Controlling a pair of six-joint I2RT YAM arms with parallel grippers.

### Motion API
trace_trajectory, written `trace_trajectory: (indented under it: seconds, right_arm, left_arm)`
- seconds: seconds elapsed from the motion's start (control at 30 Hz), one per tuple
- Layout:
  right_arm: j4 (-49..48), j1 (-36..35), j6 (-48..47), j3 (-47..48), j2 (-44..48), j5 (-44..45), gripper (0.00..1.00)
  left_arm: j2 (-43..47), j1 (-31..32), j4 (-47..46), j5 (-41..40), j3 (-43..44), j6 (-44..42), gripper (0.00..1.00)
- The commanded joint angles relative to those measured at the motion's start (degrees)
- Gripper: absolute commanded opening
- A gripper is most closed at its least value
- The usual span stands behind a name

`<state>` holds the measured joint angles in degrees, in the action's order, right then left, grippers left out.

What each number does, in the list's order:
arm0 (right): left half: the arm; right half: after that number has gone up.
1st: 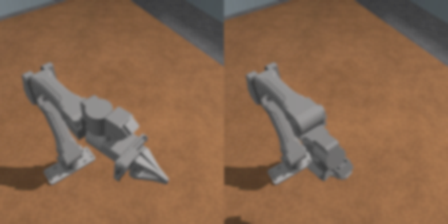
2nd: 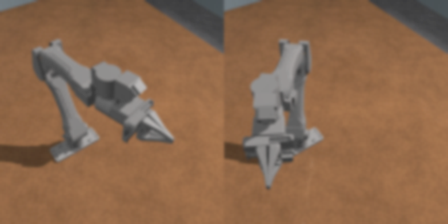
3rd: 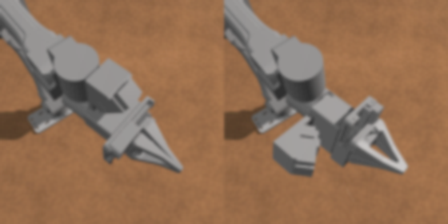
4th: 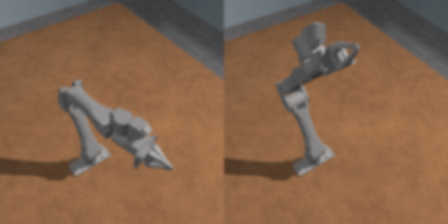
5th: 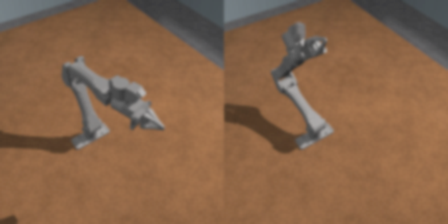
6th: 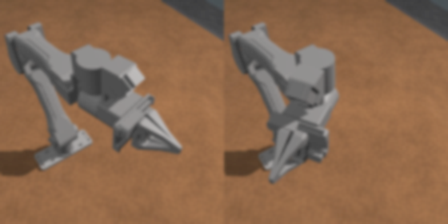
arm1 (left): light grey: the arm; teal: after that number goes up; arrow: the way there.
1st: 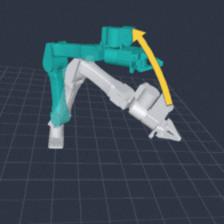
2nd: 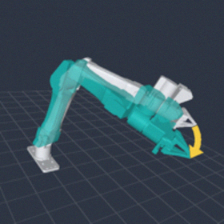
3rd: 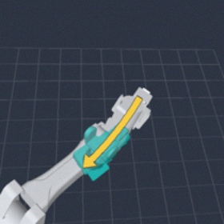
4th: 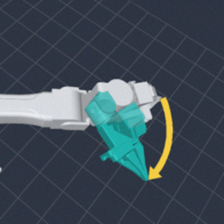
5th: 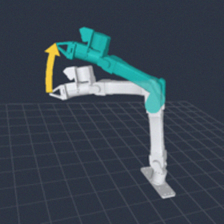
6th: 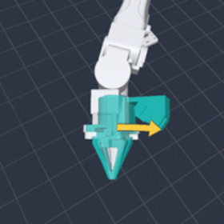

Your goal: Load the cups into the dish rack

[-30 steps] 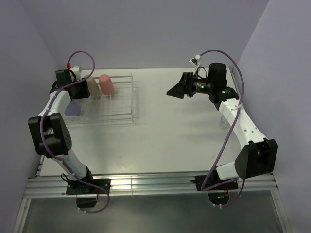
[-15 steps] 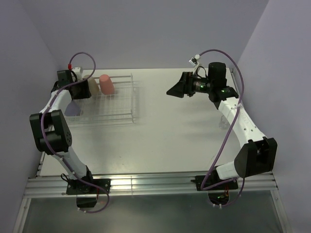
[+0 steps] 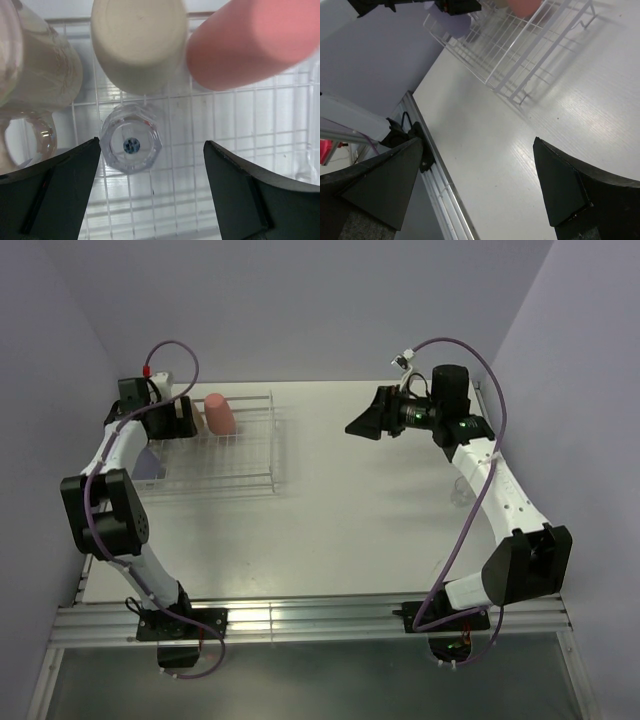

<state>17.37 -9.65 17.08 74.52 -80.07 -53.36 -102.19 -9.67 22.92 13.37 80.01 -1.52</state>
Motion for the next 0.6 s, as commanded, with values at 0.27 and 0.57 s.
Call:
trace_trajectory:
  seconds: [0.27,0.57]
  right_arm:
    - [23.74,6.22,-28.3,6.69,1.5,23.59,0.95]
    - [35.98,8.24,-50.74,-8.15,6.07,59.76,0.77]
  left_arm:
    - [23.51,12.8,0.12,-0.27,4.64,-9.98,0.91]
    - [25.82,25.3,1.52,4.64,-0.54,-5.43,0.9]
